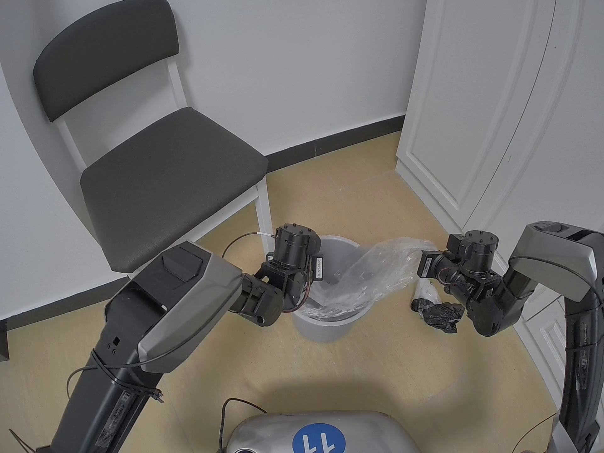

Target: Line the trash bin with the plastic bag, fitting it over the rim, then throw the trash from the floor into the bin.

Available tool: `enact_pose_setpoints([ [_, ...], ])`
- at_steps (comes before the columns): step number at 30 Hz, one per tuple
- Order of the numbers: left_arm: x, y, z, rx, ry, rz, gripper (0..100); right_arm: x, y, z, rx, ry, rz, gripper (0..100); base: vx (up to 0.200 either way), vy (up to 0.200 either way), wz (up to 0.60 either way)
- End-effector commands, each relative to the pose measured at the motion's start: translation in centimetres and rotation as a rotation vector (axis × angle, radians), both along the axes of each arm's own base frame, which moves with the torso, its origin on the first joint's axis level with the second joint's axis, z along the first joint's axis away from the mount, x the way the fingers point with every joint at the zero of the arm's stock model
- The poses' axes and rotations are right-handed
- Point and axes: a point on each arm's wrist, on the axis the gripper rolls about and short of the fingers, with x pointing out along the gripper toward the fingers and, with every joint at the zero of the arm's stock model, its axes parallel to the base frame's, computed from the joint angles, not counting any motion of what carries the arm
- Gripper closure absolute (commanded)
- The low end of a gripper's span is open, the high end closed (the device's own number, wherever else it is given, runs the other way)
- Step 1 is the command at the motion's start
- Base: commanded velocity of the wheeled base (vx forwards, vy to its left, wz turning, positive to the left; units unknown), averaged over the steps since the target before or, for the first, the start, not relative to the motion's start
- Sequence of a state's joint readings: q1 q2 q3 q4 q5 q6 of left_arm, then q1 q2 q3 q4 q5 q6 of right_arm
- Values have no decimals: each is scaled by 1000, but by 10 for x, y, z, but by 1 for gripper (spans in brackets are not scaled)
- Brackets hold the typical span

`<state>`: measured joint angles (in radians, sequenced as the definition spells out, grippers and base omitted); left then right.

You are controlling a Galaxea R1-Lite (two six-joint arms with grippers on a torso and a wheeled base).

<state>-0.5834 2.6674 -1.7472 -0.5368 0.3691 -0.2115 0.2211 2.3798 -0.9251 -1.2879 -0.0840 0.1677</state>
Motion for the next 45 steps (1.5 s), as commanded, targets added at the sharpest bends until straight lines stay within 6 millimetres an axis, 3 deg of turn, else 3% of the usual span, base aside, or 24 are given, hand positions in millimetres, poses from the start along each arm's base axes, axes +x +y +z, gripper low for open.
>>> enact_pose_setpoints([
  [1, 0, -7, -20, -3, 16, -6, 100, 15, -8, -29, -2, 6, -26, 100, 0, 0, 0],
  [9, 4, -8, -25, -3, 16, -2, 100, 25, -7, -51, 4, -21, -30, 100, 0, 0, 0],
  [19, 9, 2, -15, 1, 6, 19, 100, 20, 5, -65, 1, 0, -1, 100, 0, 0, 0],
  [20, 11, 8, -6, 5, -5, 26, 100, 14, 12, -65, 1, 2, 19, 100, 0, 0, 0],
  [30, 9, 31, 32, 48, 58, 60, 100, -11, 40, -39, 17, -51, 99, 100, 0, 0, 0],
  [33, 9, 48, 39, 98, 124, 82, 100, -18, 31, -23, 8, -49, 86, 100, 0, 0, 0],
  [38, 9, 67, 35, 199, 188, 82, 100, -24, 17, -6, -10, -51, 67, 100, 0, 0, 0],
  [45, 0, 82, 35, 291, 218, 61, 100, -32, 1, -1, -70, 29, 43, 100, 0, 0, 0],
])
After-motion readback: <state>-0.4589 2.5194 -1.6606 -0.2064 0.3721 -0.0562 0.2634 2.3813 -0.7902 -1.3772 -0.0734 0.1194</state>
